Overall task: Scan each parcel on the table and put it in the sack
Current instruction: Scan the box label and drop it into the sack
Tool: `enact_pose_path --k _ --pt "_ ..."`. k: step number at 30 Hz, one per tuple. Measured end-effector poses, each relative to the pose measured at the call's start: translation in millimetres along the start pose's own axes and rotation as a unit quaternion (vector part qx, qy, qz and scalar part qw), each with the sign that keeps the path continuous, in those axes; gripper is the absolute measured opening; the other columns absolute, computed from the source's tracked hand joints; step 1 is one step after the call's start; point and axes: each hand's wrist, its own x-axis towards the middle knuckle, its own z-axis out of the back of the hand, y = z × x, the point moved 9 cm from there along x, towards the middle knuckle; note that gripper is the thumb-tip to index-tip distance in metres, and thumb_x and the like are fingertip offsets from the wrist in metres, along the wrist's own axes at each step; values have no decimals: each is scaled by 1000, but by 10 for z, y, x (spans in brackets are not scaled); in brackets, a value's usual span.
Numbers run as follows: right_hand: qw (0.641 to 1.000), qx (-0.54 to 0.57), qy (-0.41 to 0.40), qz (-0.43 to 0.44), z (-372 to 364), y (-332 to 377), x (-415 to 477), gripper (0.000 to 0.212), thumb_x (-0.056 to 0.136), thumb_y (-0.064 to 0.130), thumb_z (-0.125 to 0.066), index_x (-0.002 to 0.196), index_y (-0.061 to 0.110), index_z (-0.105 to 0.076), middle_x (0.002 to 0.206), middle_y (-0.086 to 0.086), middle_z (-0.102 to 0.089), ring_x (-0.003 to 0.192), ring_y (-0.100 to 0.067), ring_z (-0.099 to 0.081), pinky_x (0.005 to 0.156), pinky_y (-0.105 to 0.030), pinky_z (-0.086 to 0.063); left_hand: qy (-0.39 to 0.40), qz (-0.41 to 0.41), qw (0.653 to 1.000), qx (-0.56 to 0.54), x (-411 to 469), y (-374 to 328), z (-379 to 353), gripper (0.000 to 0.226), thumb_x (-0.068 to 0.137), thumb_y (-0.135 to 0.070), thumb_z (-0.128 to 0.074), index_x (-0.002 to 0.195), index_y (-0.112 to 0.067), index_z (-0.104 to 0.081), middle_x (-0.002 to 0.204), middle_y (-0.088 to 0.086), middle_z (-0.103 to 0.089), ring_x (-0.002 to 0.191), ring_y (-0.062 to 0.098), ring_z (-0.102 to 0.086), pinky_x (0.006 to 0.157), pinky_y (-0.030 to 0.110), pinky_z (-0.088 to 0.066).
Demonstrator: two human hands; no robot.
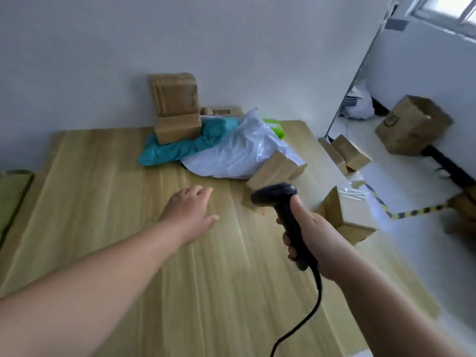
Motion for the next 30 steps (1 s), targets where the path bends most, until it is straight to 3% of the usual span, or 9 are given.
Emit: enact_pose_path --k 4,8,13,17,19,22,24,28,30 --pt "999 26 -45 -1 713 -251 81 69 90 74 -37 100 10 -63 56 -2 -60 45 -21 -53 39 -26 -36 12 -6 1000 -15 394 -689 -212 82 85 -56 -58 148 -17 -23 150 6 -33 135 26 -35 108 37 -30" --pt "996 74 -53 -24 1073 -467 213 77 73 81 -41 98 12 -65 57 -2 -60 44 -20 -52 38 -26 -36 23 45 997 -62 793 -979 -455 104 76 -60 -66 152 -15 -9 156 9 -20 142 26 -24 111 37 -26" --pt "990 126 -53 -28 1159 -647 455 71 89 75 -39 100 10 -65 58 -3 -60 44 -20 -52 41 -26 -38 11 81 995 -61 1187 -1070 -779 113 70 -60 -71 151 -14 -8 152 12 -19 141 28 -22 111 39 -26" --pt "986 151 -58 -32 1112 -719 636 71 89 75 -39 100 10 -65 57 -1 -60 43 -19 -52 41 -25 -39 10 105 993 -53 1383 -1019 -987 114 69 -60 -72 150 -13 -7 150 14 -22 139 31 -24 111 40 -26" --pt "984 163 -59 -32 1076 -739 697 71 87 76 -40 98 12 -66 57 -1 -61 44 -19 -54 41 -26 -40 12 124 991 -56 1423 -979 -1030 106 72 -55 -73 147 -10 -13 144 17 -31 134 33 -33 107 41 -31" --pt "982 180 -55 -34 1005 -716 739 72 78 80 -44 97 14 -68 58 -1 -60 45 -19 -53 42 -27 -41 -23 145 984 -102 1409 -885 -919 67 81 -35 -66 132 -9 -31 128 16 -48 115 36 -50 91 42 -42" --pt "980 187 -53 -36 949 -653 745 71 79 79 -46 98 14 -67 58 0 -59 45 -18 -52 41 -27 -40 -38 143 981 -129 1340 -826 -815 58 82 -27 -59 130 -11 -31 122 15 -54 108 36 -54 84 41 -45" --pt "980 190 -61 -23 833 -455 729 64 92 70 -44 102 10 -63 56 0 -56 43 -18 -50 42 -28 -39 1 133 982 -134 1127 -805 -761 98 73 -52 -72 145 -11 -19 144 16 -36 131 33 -38 103 39 -36" --pt "979 190 -68 -13 796 -385 716 62 94 67 -42 101 9 -62 55 0 -55 43 -17 -49 42 -28 -38 22 147 977 -150 1035 -855 -786 107 72 -59 -70 148 -10 -13 148 16 -29 134 33 -34 105 39 -33"
